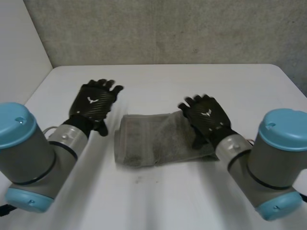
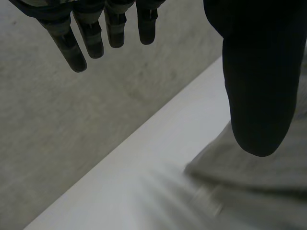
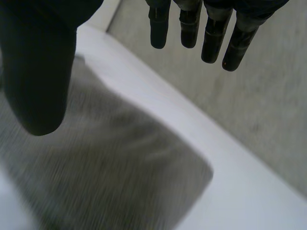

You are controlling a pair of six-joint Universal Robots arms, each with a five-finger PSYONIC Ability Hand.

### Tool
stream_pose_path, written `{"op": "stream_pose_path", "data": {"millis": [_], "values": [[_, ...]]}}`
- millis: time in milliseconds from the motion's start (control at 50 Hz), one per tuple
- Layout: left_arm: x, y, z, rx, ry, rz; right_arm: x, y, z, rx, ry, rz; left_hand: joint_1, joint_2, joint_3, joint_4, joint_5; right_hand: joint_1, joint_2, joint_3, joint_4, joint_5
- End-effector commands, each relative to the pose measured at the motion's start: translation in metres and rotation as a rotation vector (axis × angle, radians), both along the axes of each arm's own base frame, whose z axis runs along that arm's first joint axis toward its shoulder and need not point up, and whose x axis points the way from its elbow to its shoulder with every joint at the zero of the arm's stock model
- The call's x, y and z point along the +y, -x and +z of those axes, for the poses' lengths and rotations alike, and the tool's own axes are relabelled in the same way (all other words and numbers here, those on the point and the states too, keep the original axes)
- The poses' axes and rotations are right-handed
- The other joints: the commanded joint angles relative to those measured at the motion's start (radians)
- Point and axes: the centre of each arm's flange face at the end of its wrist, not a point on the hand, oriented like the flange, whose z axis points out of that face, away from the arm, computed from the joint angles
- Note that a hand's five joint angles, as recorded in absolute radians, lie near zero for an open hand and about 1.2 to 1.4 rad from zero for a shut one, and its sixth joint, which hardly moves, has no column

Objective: Fold the towel.

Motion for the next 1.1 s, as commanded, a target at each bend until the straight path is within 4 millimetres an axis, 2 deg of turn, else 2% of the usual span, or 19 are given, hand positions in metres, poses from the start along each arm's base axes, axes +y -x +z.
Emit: {"op": "stream_pose_path", "data": {"millis": [20,160,240,380,500,520,540,580,640,680,820,920,940,960,980,1000,1020,1060,1100], "values": [[0.014,0.027,-0.007,0.054,-0.05,-0.084,-0.006,0.037,-0.029,0.053,-0.14,-0.099,0.007,0.015,0.015,0.014,-0.022,-0.006,-0.022,-0.013,-0.032,-0.029],[0.016,0.035,-0.02,0.037,-0.078,-0.1,-0.016,0.045,-0.051,0.061,-0.168,-0.13,0.01,0.018,0.018,0.017,-0.019,0.632,0.616,0.624,0.606,0.609],[0.017,0.034,-0.023,0.032,-0.088,-0.098,-0.028,0.048,-0.06,0.063,-0.143,-0.148,0.01,0.018,0.018,0.017,-0.019,1.189,1.174,1.182,1.164,1.167],[0.018,0.023,-0.027,0.017,-0.098,-0.046,-0.047,0.052,-0.044,0.093,-0.051,-0.179,0.007,0.015,0.015,0.014,-0.022,1.191,1.176,1.184,1.166,1.169],[0.012,0.01,-0.027,0.015,-0.098,0.007,-0.055,0.037,0.009,0.145,0.189,-0.138,0.004,0.012,0.012,0.011,-0.025,1.191,1.176,1.184,1.166,1.169],[0.012,0.01,-0.027,0.015,-0.098,0.008,-0.048,0.02,0.019,0.137,0.232,-0.091,0.004,0.012,0.012,0.011,-0.025,1.191,1.176,1.184,1.166,1.169],[0.012,0.01,-0.026,0.016,-0.097,0.011,-0.048,0.02,0.019,0.137,0.232,-0.091,0.004,0.012,0.012,0.011,-0.025,1.191,1.176,1.184,1.166,1.169],[0.011,0.009,-0.026,0.017,-0.096,0.018,-0.015,-0.029,0.028,0.109,0.29,0.071,0.004,0.012,0.012,0.011,-0.025,1.191,1.176,1.184,1.166,1.169],[0.007,0.005,-0.026,0.018,-0.095,0.043,0.0,-0.048,0.026,0.099,0.3,0.139,0.004,0.012,0.012,0.011,-0.025,1.191,1.176,1.184,1.166,1.169],[0.005,0.001,-0.024,0.02,-0.092,0.061,0.028,-0.076,0.014,0.101,0.281,0.249,0.004,0.012,0.012,0.011,-0.025,1.191,1.176,1.184,1.166,1.169],[-0.007,-0.014,-0.019,0.033,-0.081,0.13,0.086,-0.104,-0.041,0.143,0.178,0.524,0.007,0.015,0.015,0.014,-0.022,1.191,1.176,1.184,1.166,1.169],[-0.008,-0.015,-0.018,0.037,-0.08,0.135,0.093,-0.104,-0.053,0.166,0.163,0.571,0.007,0.015,0.015,0.014,-0.022,1.191,1.176,1.184,1.166,1.169],[-0.008,-0.015,-0.018,0.037,-0.08,0.135,0.092,-0.104,-0.049,0.153,0.163,0.566,0.007,0.015,0.015,0.014,-0.022,1.129,1.113,1.121,1.103,1.106],[-0.008,-0.015,-0.018,0.038,-0.078,0.132,0.086,-0.102,-0.04,0.134,0.171,0.546,0.007,0.015,0.015,0.014,-0.022,0.791,0.775,0.784,0.765,0.768],[-0.008,-0.014,-0.018,0.039,-0.079,0.13,0.086,-0.102,-0.04,0.134,0.171,0.546,0.007,0.015,0.015,0.014,-0.022,0.787,0.772,0.78,0.762,0.765],[-0.008,-0.014,-0.018,0.039,-0.079,0.13,0.073,-0.097,-0.027,0.103,0.179,0.502,0.007,0.015,0.015,0.014,-0.022,0.421,0.406,0.414,0.396,0.399],[-0.007,-0.014,-0.018,0.039,-0.079,0.127,0.073,-0.097,-0.026,0.102,0.179,0.502,0.01,0.018,0.018,0.017,-0.019,0.418,0.402,0.41,0.392,0.395],[-0.006,-0.011,-0.016,0.043,-0.075,0.121,0.044,-0.082,0.003,0.007,0.164,0.381,0.01,0.018,0.018,0.017,-0.019,0.028,0.013,0.021,0.003,0.006],[-0.006,-0.01,-0.014,0.046,-0.069,0.116,0.033,-0.075,0.015,-0.055,0.14,0.327,0.01,0.018,0.018,0.017,-0.019,-0.03,-0.046,-0.038,-0.056,-0.053]]}}
